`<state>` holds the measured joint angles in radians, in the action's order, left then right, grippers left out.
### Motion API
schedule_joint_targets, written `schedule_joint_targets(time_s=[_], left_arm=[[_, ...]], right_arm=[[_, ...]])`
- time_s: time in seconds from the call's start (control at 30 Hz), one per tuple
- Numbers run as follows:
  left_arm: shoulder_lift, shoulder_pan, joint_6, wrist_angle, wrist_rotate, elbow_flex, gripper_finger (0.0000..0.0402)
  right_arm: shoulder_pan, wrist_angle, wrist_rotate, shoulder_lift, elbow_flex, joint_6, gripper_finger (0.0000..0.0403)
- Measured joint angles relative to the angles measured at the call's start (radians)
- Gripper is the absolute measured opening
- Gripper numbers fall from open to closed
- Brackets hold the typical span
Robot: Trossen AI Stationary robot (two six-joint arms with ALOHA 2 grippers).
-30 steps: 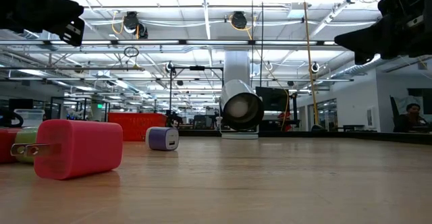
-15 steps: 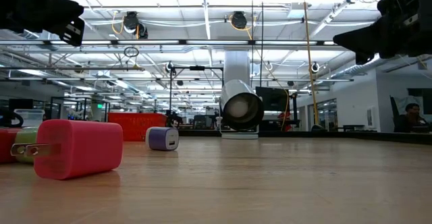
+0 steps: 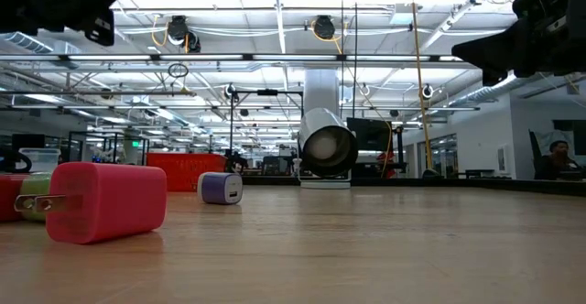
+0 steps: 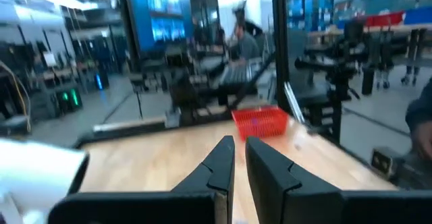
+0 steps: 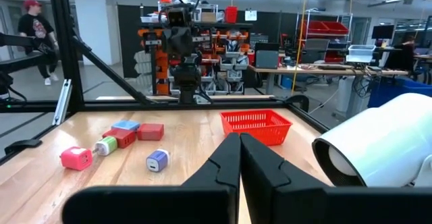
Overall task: Pick & Place Office items
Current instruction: Put the purple charger adapter into the top red bin
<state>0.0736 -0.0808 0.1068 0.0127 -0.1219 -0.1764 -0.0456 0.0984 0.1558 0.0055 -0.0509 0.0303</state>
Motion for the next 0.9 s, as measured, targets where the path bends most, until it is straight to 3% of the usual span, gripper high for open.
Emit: schedule_joint_targets(time_s=[0.3, 0.53, 0.73, 0.9], left_arm=[[0.000, 0.002, -0.079, -0.192, 0.019, -0.001, 0.0042], [0.000, 0.002, -0.106, -0.199, 0.062, -0.001, 0.0042], [0.000, 0.002, -0.145, -0.195, 0.208, -0.001, 0.0042], [0.000, 0.002, -0.138, -0.170, 0.238, 0.000, 0.0042]], right_arm=[[0.000, 0.002, 0.000, 0.000, 0.000, 0.000, 0.0000], [0.000, 0.002, 0.000, 0.000, 0.000, 0.000, 0.0000], [0.000, 0.002, 0.000, 0.000, 0.000, 0.000, 0.0000], [0.000, 0.002, 0.000, 0.000, 0.000, 0.000, 0.0000]])
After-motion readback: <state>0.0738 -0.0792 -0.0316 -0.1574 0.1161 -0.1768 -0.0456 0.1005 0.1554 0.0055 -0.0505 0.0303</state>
